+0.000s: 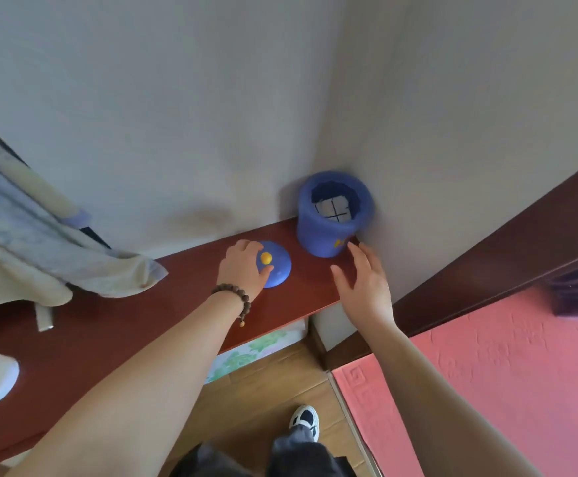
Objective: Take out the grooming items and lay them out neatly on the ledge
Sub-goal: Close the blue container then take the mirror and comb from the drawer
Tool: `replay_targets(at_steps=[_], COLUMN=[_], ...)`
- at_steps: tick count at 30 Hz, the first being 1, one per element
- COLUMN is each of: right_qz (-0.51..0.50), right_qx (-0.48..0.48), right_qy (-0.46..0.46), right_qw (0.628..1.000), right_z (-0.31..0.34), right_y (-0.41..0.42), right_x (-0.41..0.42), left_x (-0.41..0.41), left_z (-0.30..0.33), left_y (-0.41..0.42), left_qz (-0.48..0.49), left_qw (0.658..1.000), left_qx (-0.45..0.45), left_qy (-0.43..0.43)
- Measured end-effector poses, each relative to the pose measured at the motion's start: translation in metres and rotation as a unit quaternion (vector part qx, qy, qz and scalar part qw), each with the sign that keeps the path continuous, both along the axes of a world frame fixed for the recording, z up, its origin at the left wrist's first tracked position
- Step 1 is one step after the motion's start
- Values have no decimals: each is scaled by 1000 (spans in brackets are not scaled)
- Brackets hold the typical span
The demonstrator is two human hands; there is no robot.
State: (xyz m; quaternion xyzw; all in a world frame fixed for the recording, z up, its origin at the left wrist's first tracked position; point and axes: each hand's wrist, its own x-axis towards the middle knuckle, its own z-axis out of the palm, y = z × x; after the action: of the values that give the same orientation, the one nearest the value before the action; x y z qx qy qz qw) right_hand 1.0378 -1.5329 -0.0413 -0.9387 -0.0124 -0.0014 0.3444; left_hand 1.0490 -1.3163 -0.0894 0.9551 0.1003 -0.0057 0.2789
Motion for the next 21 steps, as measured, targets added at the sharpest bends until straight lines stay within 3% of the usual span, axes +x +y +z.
replay_targets(at_steps=[4, 14, 18, 21], right_qz=[21, 20, 1, -8], right_qx=[3, 31, 58, 77], right_qy=[-3, 21, 40, 44], right_qw=[1000, 999, 997, 996], right_z=[3, 1, 2, 3], right_y=[-19, -17, -16, -14], right_x=[34, 76, 79, 81], left_x=[19, 25, 24, 40], left_z=[-11, -22, 13, 68], left_y=[-9, -10, -12, -26], left_qz=[31, 31, 51, 15], left_qw=[999, 999, 991, 970], left_qx=[5, 18, -59, -121], left_qy=[26, -19, -112, -213])
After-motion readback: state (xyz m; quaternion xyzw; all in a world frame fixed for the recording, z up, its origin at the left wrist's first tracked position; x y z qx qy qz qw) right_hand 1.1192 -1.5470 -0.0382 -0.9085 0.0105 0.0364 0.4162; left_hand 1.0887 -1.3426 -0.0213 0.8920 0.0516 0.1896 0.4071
